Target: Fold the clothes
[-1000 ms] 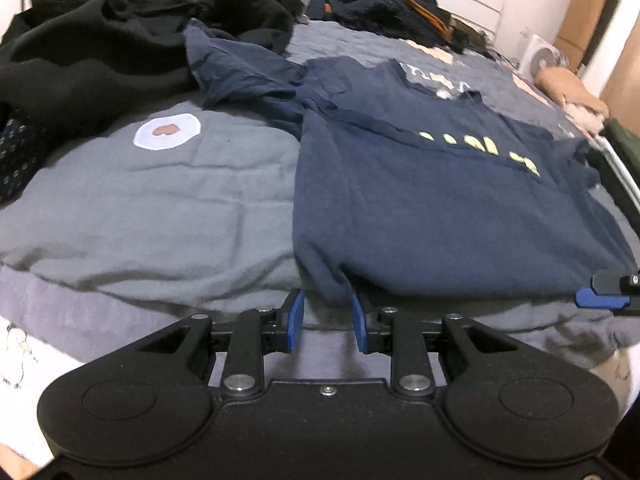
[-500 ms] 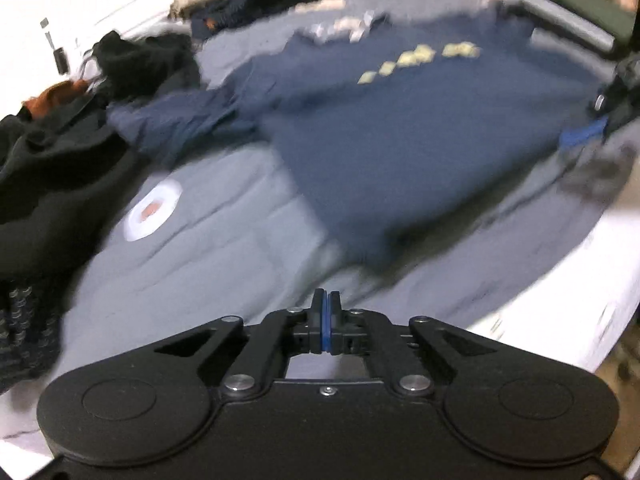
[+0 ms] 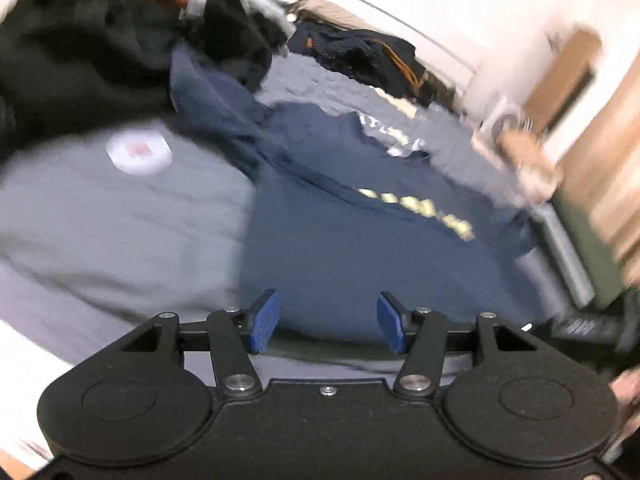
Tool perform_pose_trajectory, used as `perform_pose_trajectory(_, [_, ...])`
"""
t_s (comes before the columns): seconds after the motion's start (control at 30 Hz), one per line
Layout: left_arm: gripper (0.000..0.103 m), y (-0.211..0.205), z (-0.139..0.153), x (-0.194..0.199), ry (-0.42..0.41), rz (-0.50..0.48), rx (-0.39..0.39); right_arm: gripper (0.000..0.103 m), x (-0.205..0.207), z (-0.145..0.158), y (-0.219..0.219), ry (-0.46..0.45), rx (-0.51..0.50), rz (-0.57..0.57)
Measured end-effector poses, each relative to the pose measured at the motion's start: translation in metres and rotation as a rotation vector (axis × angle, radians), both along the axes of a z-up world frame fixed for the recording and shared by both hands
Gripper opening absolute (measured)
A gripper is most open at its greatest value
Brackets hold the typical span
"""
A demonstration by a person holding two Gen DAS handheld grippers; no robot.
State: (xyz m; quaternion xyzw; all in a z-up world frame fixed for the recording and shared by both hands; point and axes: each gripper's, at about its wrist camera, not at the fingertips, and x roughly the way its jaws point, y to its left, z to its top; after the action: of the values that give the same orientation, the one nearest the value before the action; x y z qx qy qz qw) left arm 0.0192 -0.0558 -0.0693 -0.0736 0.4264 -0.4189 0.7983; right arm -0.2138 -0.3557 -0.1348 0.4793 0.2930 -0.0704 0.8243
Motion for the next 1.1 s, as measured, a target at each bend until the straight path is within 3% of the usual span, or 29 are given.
perform_pose_trajectory(0.23, [0.059, -0.012, -0.023, -0.016, 0.216, 0.154, -0.159, 0.04, -0.022, -0.005, -0.017, 0.025, 0.038, -0.119])
perform_pose_trajectory(0.43, [0.06, -0.014, -0.041, -0.016, 0.263, 0.248, -0.139, 0.04, -0.053, -0.006, -0.034, 0.045, 0.029, -0.237])
perform_pose_trajectory(0.63, [0.06, -0.006, -0.056, -0.006, 0.351, 0.412, -0.13, 0.04, -0.086, -0.017, -0.057, 0.085, 0.08, -0.368])
perform_pose_trajectory(0.87, [0.058, -0.01, -0.059, -0.003, 0.336, 0.451, -0.144, 0.04, -0.097, -0.033, -0.072, 0.092, 0.126, -0.436])
perform_pose_trajectory(1.0, [0.046, -0.014, -0.054, -0.003, 0.287, 0.453, -0.174, 0.04, -0.099, -0.039, -0.077, 0.07, 0.164, -0.484])
perform_pose_trajectory(1.1, [0.039, -0.011, -0.057, 0.0, 0.306, 0.476, -0.19, 0.04, -0.103, -0.04, -0.08, 0.059, 0.166, -0.524])
